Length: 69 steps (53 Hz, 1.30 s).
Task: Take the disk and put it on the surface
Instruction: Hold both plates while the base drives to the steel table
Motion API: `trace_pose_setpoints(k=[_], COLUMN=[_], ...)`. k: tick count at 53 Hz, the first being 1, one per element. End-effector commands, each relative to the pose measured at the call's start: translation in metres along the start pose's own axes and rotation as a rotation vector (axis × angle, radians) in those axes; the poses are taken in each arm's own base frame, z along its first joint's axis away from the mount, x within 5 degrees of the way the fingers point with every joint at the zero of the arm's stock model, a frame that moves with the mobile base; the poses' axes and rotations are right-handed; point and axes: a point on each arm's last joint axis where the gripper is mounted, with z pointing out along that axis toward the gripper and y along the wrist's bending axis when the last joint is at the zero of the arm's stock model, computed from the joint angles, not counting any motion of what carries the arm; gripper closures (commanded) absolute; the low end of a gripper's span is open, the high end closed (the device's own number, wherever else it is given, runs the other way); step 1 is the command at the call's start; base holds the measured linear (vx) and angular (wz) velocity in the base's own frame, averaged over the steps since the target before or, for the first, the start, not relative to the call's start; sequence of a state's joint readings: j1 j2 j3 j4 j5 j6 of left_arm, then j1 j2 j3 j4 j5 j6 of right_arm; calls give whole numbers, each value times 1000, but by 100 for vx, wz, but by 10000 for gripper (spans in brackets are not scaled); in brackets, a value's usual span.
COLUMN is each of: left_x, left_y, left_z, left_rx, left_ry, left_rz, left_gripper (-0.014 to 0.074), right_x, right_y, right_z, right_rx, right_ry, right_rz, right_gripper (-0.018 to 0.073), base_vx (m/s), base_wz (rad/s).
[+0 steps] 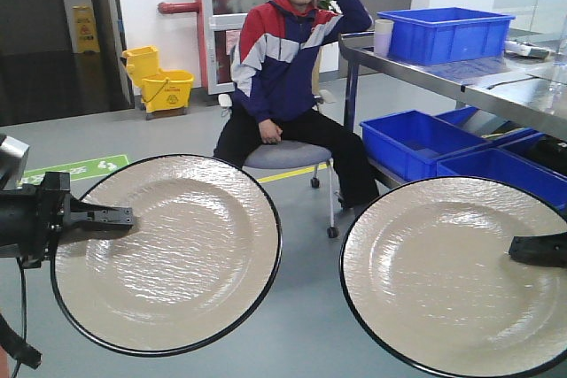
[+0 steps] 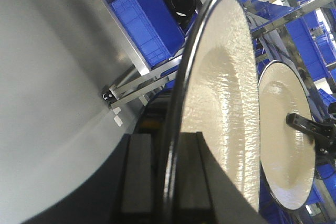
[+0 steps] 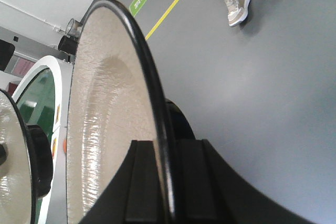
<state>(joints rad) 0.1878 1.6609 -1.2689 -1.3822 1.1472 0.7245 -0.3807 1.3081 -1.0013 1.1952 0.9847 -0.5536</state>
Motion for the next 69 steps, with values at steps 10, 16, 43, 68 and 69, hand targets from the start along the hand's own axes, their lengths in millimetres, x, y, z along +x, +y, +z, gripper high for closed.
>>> trace_pose_setpoints(k=[10, 16, 43, 68, 69], left_x=[-8, -8, -8, -8, -8], left_y=[-36, -36, -36, -36, -36], left_z=[-12, -12, -12, -12, -12], left_rx=[137, 137, 137, 138, 138], left_ry=[-83, -83, -83, -82, -82], left_rz=[4, 4, 4, 4, 4], left_gripper=[601, 601, 601, 602, 602], right_x=[-9, -9, -9, -9, -9], right_y=[24, 24, 24, 24, 24], right_z=[-12, -12, -12, -12, -12], right_rx=[-112, -112, -112, -112, -112], right_ry=[-87, -87, -87, -87, -87], right_rz=[20, 20, 20, 20, 20], right_gripper=[568, 568, 568, 568, 568], base_vx=[8, 12, 24, 38, 42], base_wz=[-11, -10, -2, -8, -30])
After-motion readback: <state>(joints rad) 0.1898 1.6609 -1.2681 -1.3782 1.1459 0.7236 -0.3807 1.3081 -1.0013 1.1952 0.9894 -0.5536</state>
